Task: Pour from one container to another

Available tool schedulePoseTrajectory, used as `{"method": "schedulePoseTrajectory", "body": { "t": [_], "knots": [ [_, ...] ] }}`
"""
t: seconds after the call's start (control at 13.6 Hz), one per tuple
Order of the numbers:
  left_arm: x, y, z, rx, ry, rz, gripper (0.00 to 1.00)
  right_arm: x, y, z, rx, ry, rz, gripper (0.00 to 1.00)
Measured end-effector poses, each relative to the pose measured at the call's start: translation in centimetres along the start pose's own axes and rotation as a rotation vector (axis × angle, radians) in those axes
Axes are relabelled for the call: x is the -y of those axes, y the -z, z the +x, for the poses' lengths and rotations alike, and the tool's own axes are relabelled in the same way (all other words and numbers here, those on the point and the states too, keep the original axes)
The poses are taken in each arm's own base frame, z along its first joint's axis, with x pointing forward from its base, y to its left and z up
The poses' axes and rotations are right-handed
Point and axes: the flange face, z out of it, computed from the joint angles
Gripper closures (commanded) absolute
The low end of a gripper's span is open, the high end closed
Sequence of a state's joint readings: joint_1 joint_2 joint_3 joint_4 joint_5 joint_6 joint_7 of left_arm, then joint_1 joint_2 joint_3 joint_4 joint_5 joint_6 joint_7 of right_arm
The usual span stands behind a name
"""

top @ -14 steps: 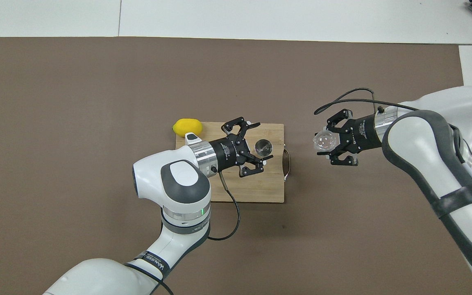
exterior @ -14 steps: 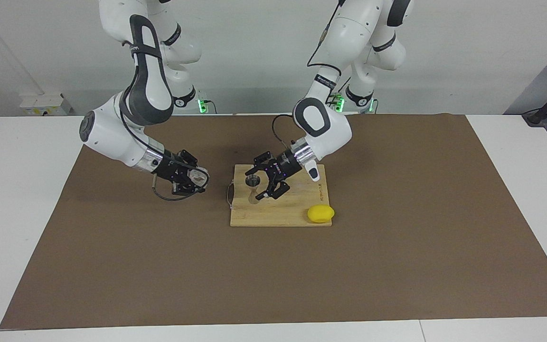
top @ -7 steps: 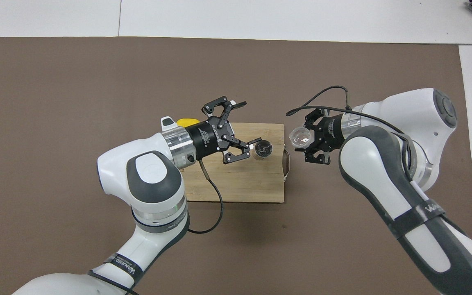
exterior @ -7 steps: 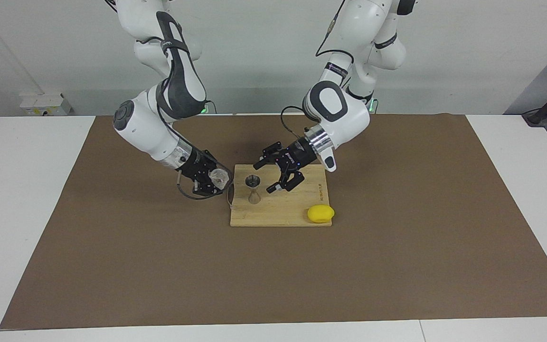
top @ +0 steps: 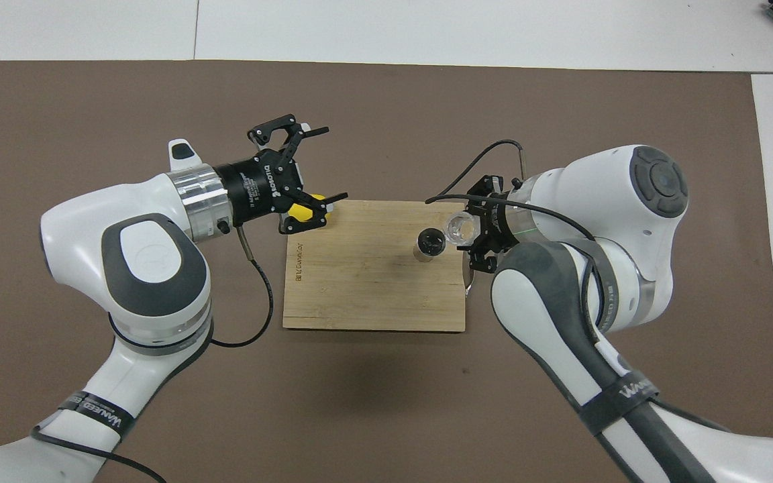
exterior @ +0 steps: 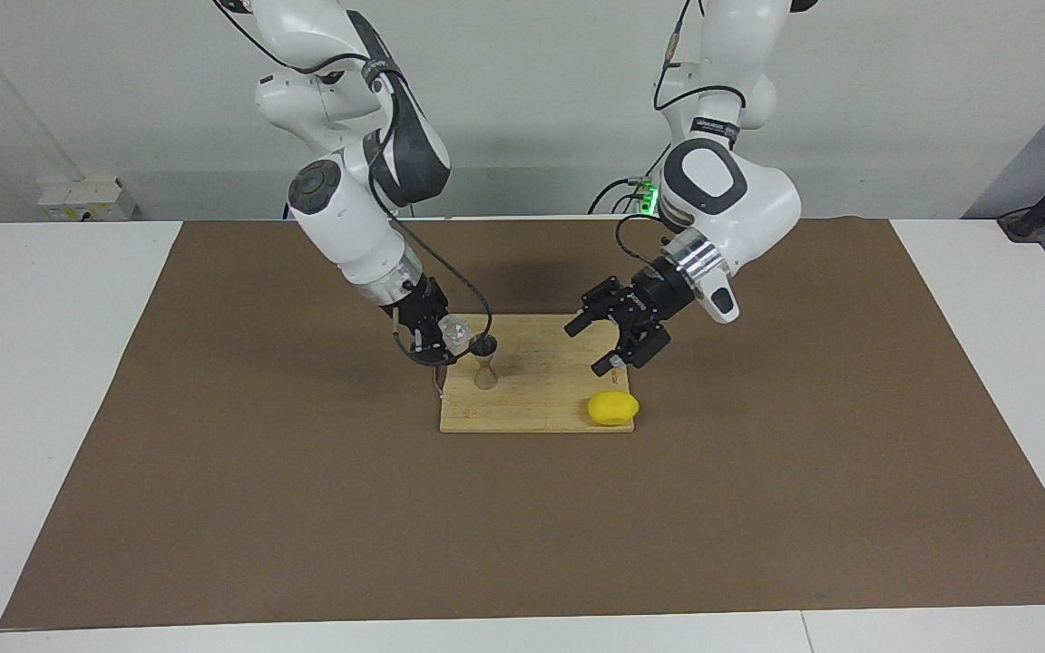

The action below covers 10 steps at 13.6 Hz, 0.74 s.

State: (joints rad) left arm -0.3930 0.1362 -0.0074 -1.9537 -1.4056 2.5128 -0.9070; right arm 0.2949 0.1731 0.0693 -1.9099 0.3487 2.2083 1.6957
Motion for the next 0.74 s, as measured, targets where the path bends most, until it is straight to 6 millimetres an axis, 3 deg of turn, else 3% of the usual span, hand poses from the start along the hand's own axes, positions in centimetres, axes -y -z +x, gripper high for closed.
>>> {"method": "schedulePoseTrajectory", "body": {
  "t": [0.29, 0.59, 0.74],
  "knots": [
    [-3.6, 4.5, 3.9, -0.198, -0.218, 0.068, 0.0, -0.3, -1.0, -2.0, -0.121, 0.128, -0.008, 1.0],
    [-7.1, 9.2, 6.3, -0.414, -0.442, 0.133, 0.0, 0.6, -0.7, -2.2, -0.226, 0.208, -0.012, 1.0],
    [-9.0, 11.4, 6.3, -0.521, -0.566, 0.18, 0.0, 0.4, -0.5, -3.3, -0.262, 0.252, -0.015, 1.0]
  ]
}}
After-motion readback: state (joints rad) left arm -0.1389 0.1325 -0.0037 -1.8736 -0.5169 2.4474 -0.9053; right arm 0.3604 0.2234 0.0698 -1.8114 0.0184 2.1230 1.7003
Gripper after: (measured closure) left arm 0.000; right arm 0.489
